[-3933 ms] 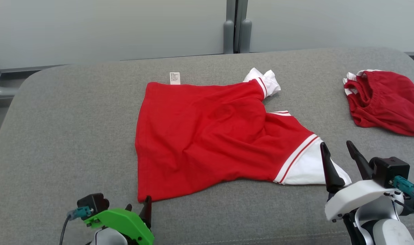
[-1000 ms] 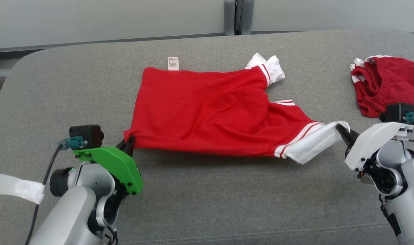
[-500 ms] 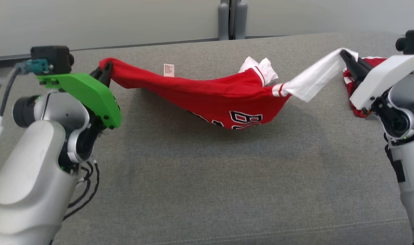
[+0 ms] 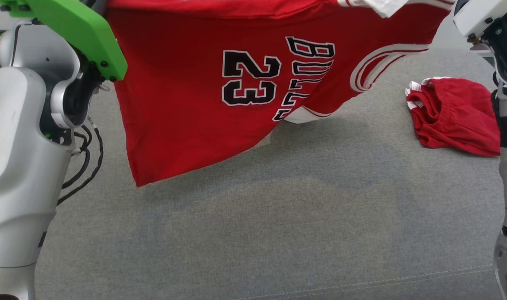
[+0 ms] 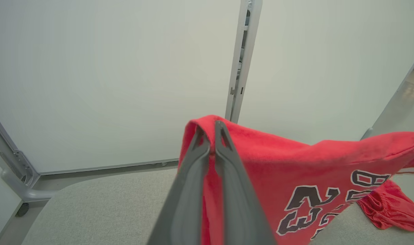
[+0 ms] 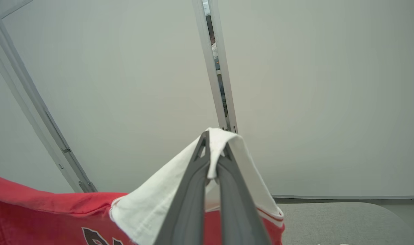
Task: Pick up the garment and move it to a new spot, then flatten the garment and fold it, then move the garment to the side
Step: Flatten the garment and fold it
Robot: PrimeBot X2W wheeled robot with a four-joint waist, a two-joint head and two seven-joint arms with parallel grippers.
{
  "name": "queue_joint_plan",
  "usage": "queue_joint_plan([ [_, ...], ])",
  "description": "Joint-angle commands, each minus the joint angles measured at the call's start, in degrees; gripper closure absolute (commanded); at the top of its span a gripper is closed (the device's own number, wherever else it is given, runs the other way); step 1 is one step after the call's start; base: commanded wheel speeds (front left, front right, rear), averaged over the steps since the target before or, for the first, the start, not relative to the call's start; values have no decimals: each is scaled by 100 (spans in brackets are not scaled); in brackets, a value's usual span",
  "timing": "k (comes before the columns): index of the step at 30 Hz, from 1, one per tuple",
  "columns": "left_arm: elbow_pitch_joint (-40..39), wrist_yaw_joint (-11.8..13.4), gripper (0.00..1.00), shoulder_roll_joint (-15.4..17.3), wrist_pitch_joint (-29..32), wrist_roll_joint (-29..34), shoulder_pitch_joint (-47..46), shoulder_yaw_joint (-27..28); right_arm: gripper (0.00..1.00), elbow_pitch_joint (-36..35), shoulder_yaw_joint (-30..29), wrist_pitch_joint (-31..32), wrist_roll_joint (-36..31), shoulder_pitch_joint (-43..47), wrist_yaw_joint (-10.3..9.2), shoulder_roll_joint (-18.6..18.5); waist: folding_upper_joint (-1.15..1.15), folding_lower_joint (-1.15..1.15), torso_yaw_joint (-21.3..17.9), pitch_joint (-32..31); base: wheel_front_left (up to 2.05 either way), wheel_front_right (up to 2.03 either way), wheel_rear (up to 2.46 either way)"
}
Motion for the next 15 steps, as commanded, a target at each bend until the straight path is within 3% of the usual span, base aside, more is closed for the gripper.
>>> queue_joint_plan([
  [1, -18, -24, 100, -9, 39, 32, -183, 20, 100, -35, -30, 27, -75, -164, 0, -17, 0, 0, -16, -69, 0, 0, 0],
  [15, -41, 30, 100, 115, 261, 53, -714, 51, 100, -277, -152, 437, -314, -925, 0, -110, 0, 0, -96, -51, 0, 0, 0],
])
